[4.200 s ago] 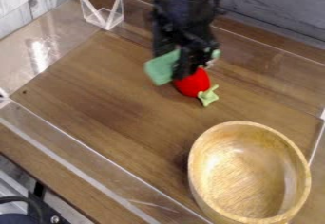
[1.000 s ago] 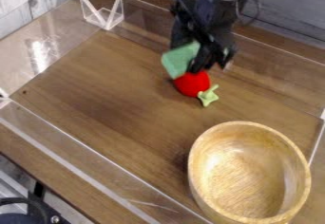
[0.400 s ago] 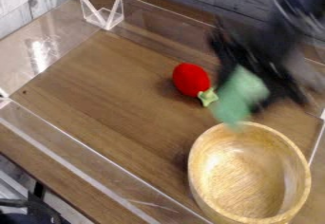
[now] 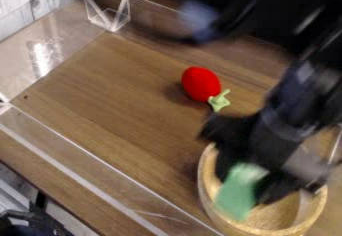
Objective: Put the green block in the brown bowl
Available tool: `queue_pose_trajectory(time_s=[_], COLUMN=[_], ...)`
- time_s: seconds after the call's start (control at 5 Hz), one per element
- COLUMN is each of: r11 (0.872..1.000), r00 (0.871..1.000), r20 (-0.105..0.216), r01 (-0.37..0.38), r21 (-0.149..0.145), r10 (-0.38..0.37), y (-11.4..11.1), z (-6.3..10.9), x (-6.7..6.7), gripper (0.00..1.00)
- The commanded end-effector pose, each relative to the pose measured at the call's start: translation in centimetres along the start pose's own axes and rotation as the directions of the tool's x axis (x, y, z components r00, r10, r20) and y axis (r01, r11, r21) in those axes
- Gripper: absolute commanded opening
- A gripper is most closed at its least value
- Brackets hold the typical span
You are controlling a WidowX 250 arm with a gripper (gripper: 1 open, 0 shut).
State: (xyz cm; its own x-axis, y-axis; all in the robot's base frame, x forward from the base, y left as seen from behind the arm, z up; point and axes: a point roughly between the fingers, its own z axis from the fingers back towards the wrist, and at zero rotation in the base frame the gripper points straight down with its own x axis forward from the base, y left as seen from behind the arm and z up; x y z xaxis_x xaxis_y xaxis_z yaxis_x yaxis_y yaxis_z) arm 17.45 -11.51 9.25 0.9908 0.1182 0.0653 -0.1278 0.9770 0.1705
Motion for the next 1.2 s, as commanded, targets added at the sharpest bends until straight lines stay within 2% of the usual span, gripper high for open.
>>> queue_pose_trajectory(time_s=[0.0,0.2,0.4,0.6,0.8,1.0], r11=[0.992,0.97,0.943,0.916,0.903,0.889], r00=[0.991,0.971,0.951,0.929,0.922,0.916], r20=[0.108,0.155,0.181,0.198,0.21,0.227], r01=[0.09,0.201,0.283,0.35,0.368,0.383], r21=[-0.084,-0.138,-0.175,-0.196,-0.222,-0.251], r10=[-0.08,-0.18,-0.251,-0.312,-0.325,-0.331], y=[0.0,-0.3,-0.1,-0.2,-0.3,-0.4], z=[1.0,0.6,0.7,1.1,1.7,2.0], x=[0.3,0.8,1.9,3.0,4.1,4.4], gripper=[0.0,0.0,0.0,0.0,0.0,0.0])
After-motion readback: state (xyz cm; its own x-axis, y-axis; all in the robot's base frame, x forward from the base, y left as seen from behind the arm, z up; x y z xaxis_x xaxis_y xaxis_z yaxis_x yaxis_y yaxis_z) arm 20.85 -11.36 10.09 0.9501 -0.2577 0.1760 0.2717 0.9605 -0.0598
